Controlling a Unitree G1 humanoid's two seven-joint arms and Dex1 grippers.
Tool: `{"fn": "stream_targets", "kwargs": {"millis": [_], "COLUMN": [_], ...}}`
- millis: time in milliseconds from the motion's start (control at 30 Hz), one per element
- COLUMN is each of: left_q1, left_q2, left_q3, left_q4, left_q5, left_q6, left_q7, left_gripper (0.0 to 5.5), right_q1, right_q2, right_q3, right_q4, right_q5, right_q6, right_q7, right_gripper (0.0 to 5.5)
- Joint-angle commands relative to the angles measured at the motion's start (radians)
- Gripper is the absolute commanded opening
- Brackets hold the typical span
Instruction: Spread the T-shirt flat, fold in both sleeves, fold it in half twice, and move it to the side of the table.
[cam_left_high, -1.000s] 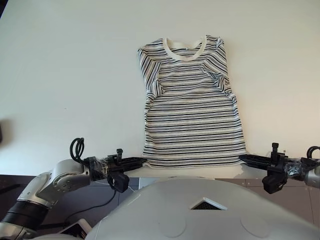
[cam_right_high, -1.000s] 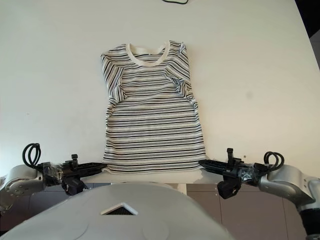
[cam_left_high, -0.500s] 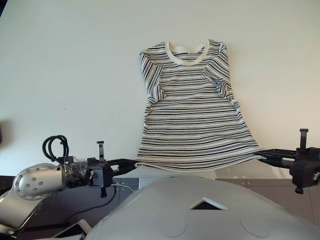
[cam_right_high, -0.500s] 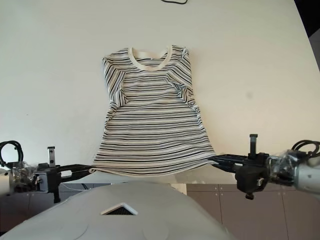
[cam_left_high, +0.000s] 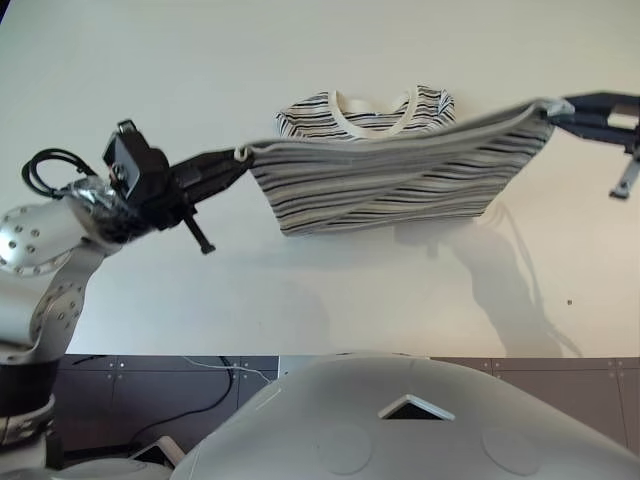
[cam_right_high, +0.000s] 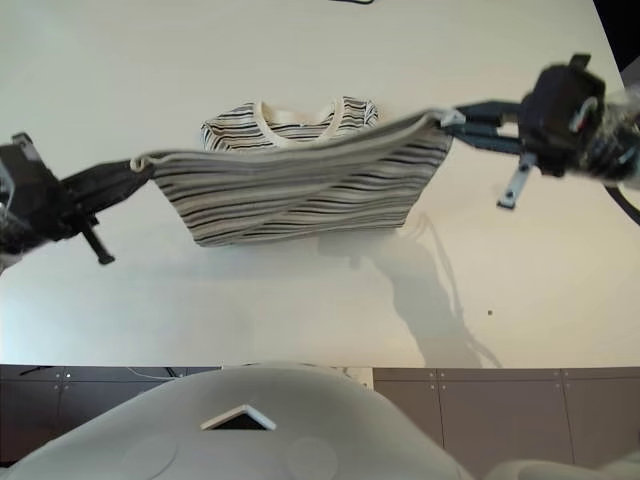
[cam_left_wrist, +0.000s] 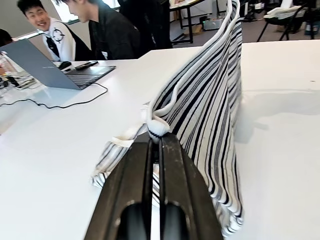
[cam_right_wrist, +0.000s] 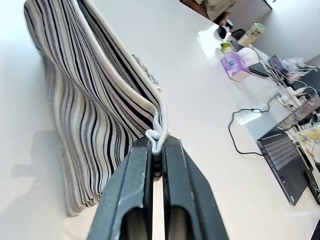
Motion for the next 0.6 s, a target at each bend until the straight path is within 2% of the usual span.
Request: {"fn": "stream_targets", "kwargs": {"millis": [33,167,300,433,533,600], "left_q1": [-0.384,-0.640,-0.819,-0.902,-0.908,-0.908], "left_q2": [-0.154,-0.266,-0.369,-0.469,-0.515,-0.531], "left_q3": [-0.165,-0.286,-0.389,-0.425,-0.426,-0.413], "left_q4": [0.331,0.694,1.054,1.337,1.457,1.507], "left_q5": [0.244,0.479,0.683,0.794,0.854,0.878], "left_q6": [0.057,-0.055,-0.225,-0.334,-0.392,-0.407], "left_q7": [0.042,0.020,0.038,0.082,0.122,0.161], "left_gripper": [0.10,0.10,0.10,0.10,0.10,0.10], "right_q1": [-0.375,-0.593,-0.709,-0.723,-0.707,-0.703], "right_q2": [0.275,0.457,0.578,0.659,0.697,0.711], "right_q3": [0.206,0.274,0.306,0.316,0.307,0.282], "right_q4": [0.475,0.913,1.216,1.392,1.451,1.466], "right_q5": [-0.251,-0.408,-0.523,-0.612,-0.661,-0.670], "right_q6": [-0.020,-0.164,-0.260,-0.299,-0.314,-0.325], "right_q7": [-0.006,-0.054,-0.147,-0.253,-0.349,-0.413], "right_gripper": [0.12,0.12,0.12,0.12,0.12,0.49]}}
